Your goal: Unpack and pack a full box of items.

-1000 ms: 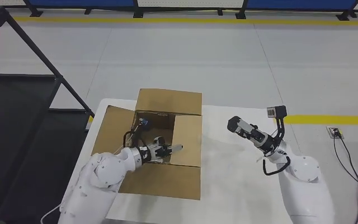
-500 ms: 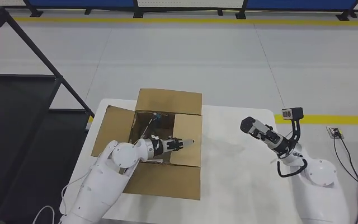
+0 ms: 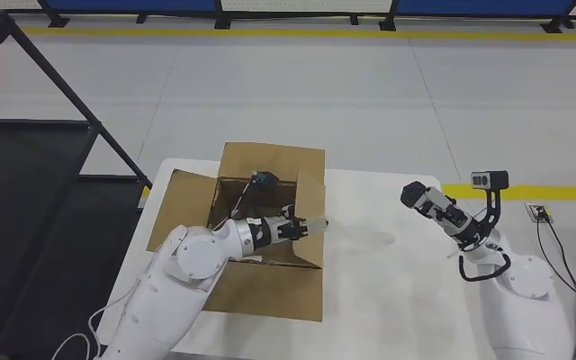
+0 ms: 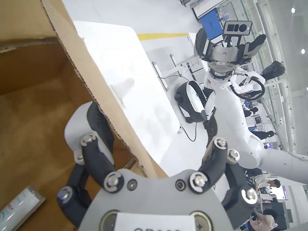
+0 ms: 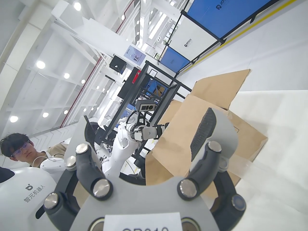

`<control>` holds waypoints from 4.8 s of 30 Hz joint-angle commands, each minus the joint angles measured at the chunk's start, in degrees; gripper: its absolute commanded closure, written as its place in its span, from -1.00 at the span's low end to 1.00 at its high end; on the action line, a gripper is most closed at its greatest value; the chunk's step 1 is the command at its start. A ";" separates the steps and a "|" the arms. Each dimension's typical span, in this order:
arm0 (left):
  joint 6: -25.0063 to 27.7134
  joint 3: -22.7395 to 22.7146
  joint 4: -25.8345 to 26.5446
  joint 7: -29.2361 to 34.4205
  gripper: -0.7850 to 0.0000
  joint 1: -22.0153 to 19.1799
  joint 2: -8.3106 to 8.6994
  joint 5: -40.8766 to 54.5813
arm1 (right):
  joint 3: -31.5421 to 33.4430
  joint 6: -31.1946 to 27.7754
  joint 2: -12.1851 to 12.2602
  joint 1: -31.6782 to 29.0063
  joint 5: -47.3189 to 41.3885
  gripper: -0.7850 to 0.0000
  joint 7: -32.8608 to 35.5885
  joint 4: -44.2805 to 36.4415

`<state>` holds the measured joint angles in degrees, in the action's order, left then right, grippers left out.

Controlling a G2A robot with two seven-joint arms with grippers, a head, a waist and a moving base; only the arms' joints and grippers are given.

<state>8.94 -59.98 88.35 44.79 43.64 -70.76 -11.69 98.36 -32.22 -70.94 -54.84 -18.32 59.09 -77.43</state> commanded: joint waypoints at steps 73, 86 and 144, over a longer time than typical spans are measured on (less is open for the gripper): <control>6.74 -47.24 16.38 -9.21 -1.00 32.20 2.48 9.91 | -45.78 26.74 -2.23 24.46 40.27 -1.00 -15.52 -6.09; 7.25 -49.58 15.54 -8.58 -1.00 34.33 2.69 11.90 | -45.78 26.74 -2.23 24.46 40.27 -1.00 -15.52 -6.09; -1.83 -48.54 9.04 -14.41 -1.00 33.72 3.78 11.30 | -76.18 14.29 -21.99 50.40 49.15 -1.00 -11.78 35.96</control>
<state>7.31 -108.81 97.85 30.43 77.72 -67.04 -0.11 22.12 -18.06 -93.07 -4.38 30.78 47.37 -40.91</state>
